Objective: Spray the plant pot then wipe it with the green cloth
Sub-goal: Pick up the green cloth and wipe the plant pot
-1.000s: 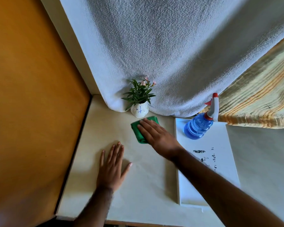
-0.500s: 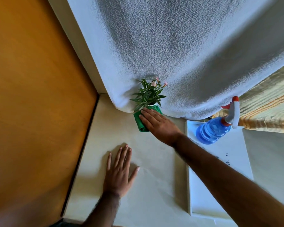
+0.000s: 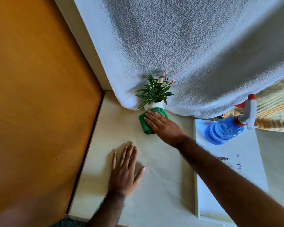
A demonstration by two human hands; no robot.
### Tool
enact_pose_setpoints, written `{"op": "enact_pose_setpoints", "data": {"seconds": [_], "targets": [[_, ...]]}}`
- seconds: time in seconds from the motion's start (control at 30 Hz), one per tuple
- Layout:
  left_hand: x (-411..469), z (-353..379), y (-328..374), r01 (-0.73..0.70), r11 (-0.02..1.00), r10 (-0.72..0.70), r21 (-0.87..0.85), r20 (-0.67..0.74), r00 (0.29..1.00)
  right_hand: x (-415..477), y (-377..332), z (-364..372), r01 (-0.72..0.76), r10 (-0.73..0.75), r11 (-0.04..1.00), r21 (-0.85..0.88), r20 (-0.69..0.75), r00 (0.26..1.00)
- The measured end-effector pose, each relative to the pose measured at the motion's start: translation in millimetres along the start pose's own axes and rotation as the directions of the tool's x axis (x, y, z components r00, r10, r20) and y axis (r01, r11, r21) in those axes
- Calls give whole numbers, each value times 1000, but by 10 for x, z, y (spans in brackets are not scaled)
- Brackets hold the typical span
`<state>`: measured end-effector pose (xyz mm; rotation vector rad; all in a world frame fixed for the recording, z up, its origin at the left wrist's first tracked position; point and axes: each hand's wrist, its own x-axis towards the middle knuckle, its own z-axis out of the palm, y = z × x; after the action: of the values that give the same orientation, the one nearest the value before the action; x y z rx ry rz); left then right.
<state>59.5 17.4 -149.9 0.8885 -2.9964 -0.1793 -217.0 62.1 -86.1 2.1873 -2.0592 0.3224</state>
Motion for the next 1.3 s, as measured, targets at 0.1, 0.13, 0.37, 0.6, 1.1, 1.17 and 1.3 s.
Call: {"op": "enact_pose_setpoints", "data": {"seconds": [0.1,0.13,0.37,0.6,1.1,1.17,1.3], "targets": [[-11,12,-7,0,1000,0,-3,-7,1000,-66,-18,28,7,-9,999,50,40,999],[-18,13,-8,-1,1000,1,-5,-10,1000,-90,-23,25,8,-11,998,64,45,999],[-9,16,-13,4,1000,-4,-14,-3,1000,53,-93,-135,90,-81,994,69,-130,988],[-29,22,2,0,1000,0,-21,-19,1000,339,0,-251,163,-157,986,41,-121,980],[-26,-14,-1,0,1000,0,4,-14,1000,233,-137,-100,41,-70,960,275,96,993],[-16,-19,-8,-2,1000,2,5,-23,1000,226,-161,-149,96,-97,970,224,-6,995],[-28,-2,-5,-1,1000,1,5,-33,999,187,-39,-261,97,-83,990,104,-129,988]]}}
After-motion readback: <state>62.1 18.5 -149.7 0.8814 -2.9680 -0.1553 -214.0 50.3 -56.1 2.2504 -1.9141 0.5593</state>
